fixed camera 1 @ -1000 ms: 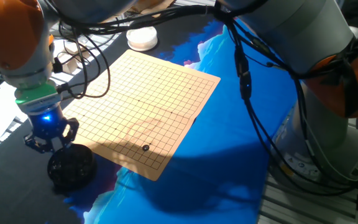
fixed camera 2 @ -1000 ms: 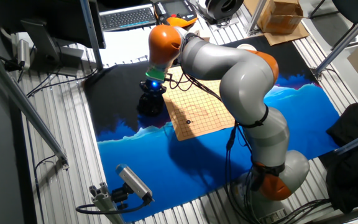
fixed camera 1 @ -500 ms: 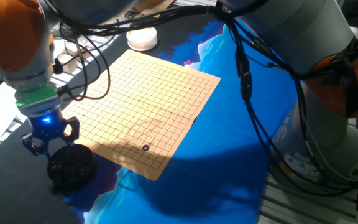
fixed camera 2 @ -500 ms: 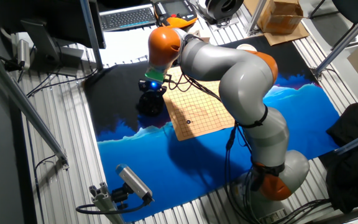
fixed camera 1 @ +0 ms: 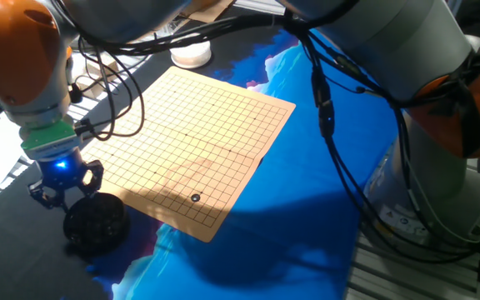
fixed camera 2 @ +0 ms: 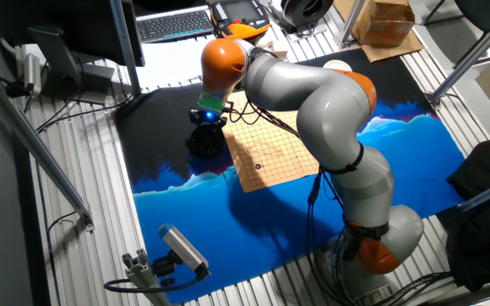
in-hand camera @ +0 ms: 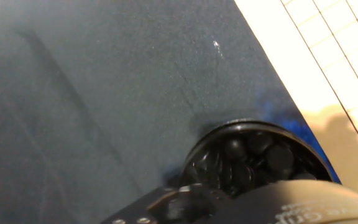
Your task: Play the first move as black on the 3-4 point in the upper right corner of the Go board
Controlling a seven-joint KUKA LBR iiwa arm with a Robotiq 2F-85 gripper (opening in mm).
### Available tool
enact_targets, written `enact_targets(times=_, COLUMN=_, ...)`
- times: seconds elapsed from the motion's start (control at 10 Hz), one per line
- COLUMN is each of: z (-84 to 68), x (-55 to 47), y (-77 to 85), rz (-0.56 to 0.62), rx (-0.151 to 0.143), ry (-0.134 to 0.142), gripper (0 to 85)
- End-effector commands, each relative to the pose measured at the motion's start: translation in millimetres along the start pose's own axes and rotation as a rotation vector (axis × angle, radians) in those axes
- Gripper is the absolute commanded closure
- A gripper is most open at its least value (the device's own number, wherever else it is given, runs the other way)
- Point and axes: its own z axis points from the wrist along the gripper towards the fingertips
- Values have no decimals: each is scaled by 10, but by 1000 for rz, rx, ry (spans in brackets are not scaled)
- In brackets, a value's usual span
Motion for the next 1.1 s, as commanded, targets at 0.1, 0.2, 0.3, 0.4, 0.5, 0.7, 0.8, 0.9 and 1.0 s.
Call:
enact_targets(times=0.1, z=76, x=-66, y=-23, rz=-12, rx=-12, ry=0, gripper=510)
enact_targets(times=0.2, z=108, x=-93, y=-36, rz=-15, rx=-13, ry=-1, gripper=510)
enact_targets(times=0.3, z=103, x=-87, y=-44, rz=-15, rx=-16, ry=1, gripper=510)
enact_targets(times=0.4, z=95, x=-78, y=-46, rz=-14, rx=-16, ry=4, gripper=510)
enact_targets(times=0.5, z=96, x=-79, y=-48, rz=-13, rx=-18, ry=5, gripper=510)
enact_targets(times=0.7, z=109, x=-85, y=-48, rz=-14, rx=-21, ry=8, gripper=510)
enact_targets(times=0.8, z=111, x=-86, y=-57, rz=-17, rx=-20, ry=9, gripper=510)
enact_targets(times=0.9, z=115, x=-80, y=-60, rz=-16, rx=-25, ry=14, gripper=510)
enact_targets(times=1.0, z=133, x=-65, y=-44, rz=-13, rx=-27, ry=13, gripper=510)
